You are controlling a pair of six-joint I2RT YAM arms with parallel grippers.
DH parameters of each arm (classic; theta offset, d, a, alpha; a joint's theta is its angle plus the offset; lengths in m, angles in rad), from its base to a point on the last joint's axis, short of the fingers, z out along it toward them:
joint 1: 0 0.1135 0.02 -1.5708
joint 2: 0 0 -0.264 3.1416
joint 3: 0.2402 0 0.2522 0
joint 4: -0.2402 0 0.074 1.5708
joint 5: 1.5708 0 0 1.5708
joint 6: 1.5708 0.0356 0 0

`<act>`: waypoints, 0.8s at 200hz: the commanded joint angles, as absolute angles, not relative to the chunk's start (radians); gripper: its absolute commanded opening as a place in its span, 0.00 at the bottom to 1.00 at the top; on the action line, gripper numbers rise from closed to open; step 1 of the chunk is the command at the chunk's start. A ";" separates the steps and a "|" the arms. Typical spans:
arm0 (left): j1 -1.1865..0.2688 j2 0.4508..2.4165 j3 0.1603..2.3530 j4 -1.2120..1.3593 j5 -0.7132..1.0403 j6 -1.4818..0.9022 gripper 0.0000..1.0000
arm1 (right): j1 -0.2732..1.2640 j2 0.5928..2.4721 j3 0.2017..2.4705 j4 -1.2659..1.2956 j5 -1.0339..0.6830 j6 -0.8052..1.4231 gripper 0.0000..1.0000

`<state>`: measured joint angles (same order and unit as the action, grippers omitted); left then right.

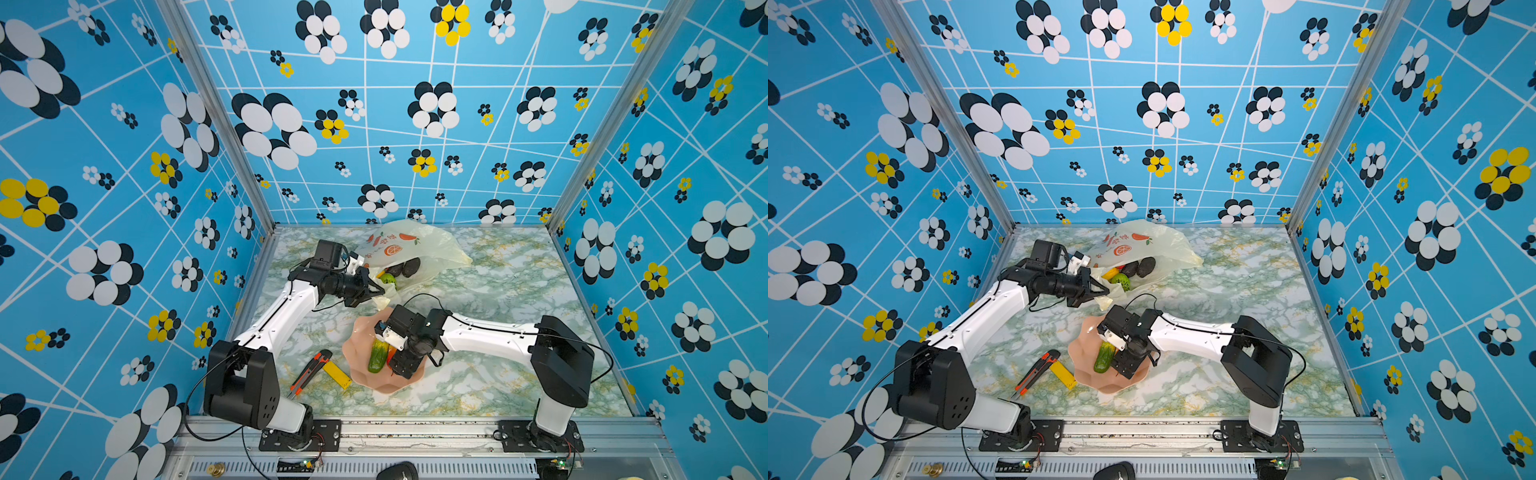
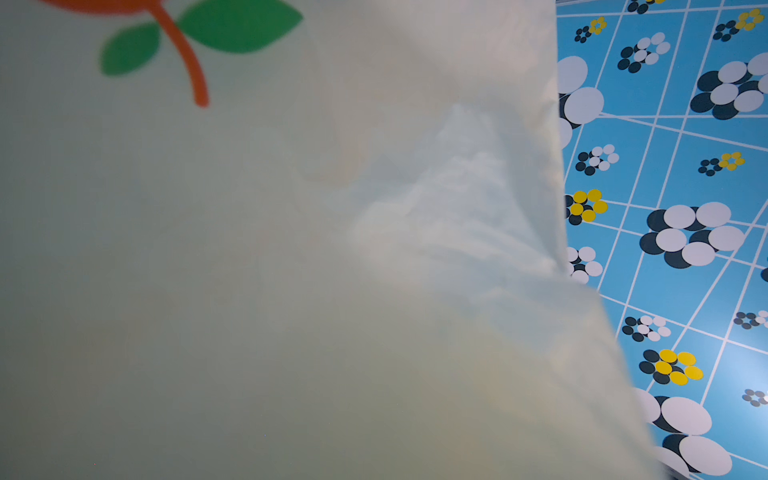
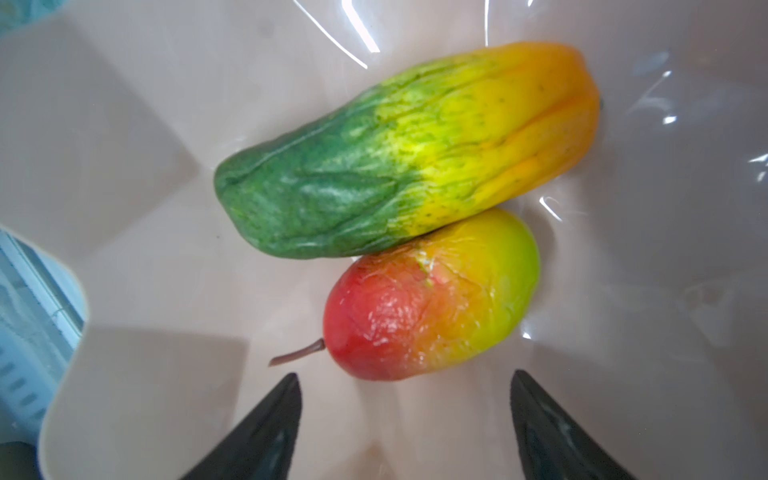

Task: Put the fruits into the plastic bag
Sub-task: 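Close the right gripper around the red-yellow mango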

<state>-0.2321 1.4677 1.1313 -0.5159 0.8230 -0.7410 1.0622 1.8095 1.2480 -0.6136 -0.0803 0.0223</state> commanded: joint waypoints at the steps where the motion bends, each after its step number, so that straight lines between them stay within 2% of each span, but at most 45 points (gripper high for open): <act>1: -0.236 1.434 1.113 -0.515 0.820 -0.738 0.00 | 1.067 1.821 1.251 -0.612 -0.065 0.000 0.99; 117: -0.231 1.433 1.122 -0.543 0.816 -0.725 0.00 | 1.066 1.979 1.414 -0.654 -0.035 -0.089 1.00; 160: -0.229 1.434 1.116 -0.534 0.816 -0.727 0.00 | 1.062 1.983 1.413 -0.697 -0.064 -0.053 0.89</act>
<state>-0.2321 1.4563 1.1263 -0.5228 0.8219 -0.7406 1.0622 1.9816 1.4101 -0.6437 -0.0490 -0.0696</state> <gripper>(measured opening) 0.041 0.901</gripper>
